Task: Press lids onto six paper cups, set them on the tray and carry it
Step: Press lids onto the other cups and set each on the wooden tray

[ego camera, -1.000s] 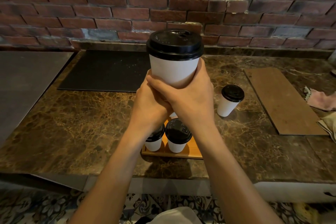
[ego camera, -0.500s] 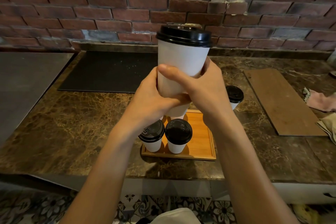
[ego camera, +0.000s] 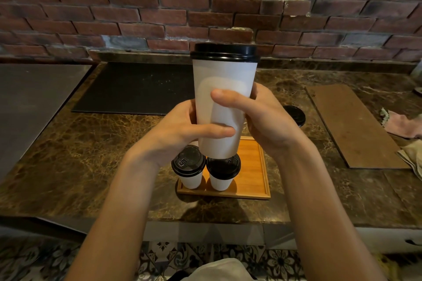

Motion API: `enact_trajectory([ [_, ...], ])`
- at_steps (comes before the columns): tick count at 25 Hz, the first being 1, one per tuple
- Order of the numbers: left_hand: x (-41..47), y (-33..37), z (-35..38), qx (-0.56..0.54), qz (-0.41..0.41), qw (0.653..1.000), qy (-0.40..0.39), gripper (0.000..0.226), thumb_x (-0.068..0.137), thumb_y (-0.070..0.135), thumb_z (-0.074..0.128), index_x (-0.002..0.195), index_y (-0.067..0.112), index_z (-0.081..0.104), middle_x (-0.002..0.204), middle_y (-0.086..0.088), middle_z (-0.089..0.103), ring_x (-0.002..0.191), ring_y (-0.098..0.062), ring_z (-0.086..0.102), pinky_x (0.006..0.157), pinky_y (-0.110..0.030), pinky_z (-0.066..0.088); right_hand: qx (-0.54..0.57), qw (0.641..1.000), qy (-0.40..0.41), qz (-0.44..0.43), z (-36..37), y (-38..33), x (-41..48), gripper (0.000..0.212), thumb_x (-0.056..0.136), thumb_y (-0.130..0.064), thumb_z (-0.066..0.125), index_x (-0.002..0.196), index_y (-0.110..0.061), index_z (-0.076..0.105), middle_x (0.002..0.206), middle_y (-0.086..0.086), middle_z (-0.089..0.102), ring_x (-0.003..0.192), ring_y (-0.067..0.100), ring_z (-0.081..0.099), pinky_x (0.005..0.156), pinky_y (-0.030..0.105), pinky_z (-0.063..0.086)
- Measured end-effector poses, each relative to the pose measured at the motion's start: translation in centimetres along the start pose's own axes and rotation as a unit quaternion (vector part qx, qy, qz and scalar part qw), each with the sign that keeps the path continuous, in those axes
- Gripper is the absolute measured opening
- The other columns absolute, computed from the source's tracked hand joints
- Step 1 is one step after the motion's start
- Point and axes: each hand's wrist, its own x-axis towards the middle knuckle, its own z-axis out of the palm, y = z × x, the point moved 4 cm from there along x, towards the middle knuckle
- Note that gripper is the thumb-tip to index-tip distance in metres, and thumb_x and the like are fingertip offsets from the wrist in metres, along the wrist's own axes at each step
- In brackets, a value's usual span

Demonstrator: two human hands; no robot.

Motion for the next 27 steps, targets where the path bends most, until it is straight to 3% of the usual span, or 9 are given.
enact_trajectory([
  [6, 0.39, -0.10, 0.07, 0.016, 0.007, 0.997, 0.069, 0.049, 0.062, 0.032, 0.081, 0.107, 0.032, 0.061, 0.096, 0.013, 0.070, 0.095, -0.003, 0.065, 0.069, -0.013, 0.051, -0.049, 0.998, 0.028, 0.000, -0.29, -0.55, 0.16, 0.056, 0.069, -0.044, 0.075, 0.120, -0.025, 0.060, 0.102, -0.010, 0.071, 0.095, 0.004, 0.068, 0.073, 0.020, 0.056],
  [10, 0.60, 0.06, -0.11, 0.039, 0.013, 0.991, 0.130, 0.056, 0.060, 0.040, 0.083, 0.108, 0.034, 0.056, 0.092, 0.022, 0.067, 0.089, 0.005, 0.063, 0.062, -0.008, 0.049, -0.100, 0.993, 0.070, -0.010, -0.34, -0.88, 0.35, 0.060, 0.075, -0.044, 0.080, 0.126, -0.023, 0.057, 0.112, -0.007, 0.066, 0.102, 0.008, 0.065, 0.084, 0.031, 0.059],
  [15, 0.67, 0.13, 0.06, 0.067, 0.022, 0.985, 0.158, 0.053, 0.057, 0.040, 0.079, 0.104, 0.037, 0.053, 0.089, 0.028, 0.067, 0.087, 0.008, 0.063, 0.060, -0.006, 0.048, -0.123, 0.986, 0.109, -0.012, 0.02, -0.65, 0.55, 0.061, 0.073, -0.045, 0.082, 0.124, -0.027, 0.053, 0.109, -0.011, 0.062, 0.099, 0.007, 0.063, 0.078, 0.026, 0.057],
  [19, 0.81, -0.33, -0.31, 0.102, 0.020, 0.976, 0.194, 0.049, 0.067, 0.023, 0.082, 0.104, 0.038, 0.053, 0.093, 0.017, 0.066, 0.087, 0.011, 0.062, 0.060, -0.005, 0.048, -0.148, 0.979, 0.140, -0.022, 0.32, -0.55, 0.50, 0.065, 0.071, -0.047, 0.083, 0.123, -0.027, 0.049, 0.109, -0.012, 0.059, 0.097, 0.003, 0.060, 0.071, 0.017, 0.052],
  [27, 0.94, -0.49, -0.22, 0.109, 0.010, 0.975, 0.192, 0.056, 0.062, 0.024, 0.078, 0.112, 0.025, 0.055, 0.098, 0.010, 0.064, 0.083, 0.008, 0.063, 0.061, -0.006, 0.049, -0.196, 0.964, 0.177, -0.014, 0.52, -0.36, 0.50, 0.076, 0.069, -0.054, 0.080, 0.130, -0.022, 0.047, 0.118, -0.005, 0.058, 0.109, 0.015, 0.058, 0.088, 0.039, 0.056],
])
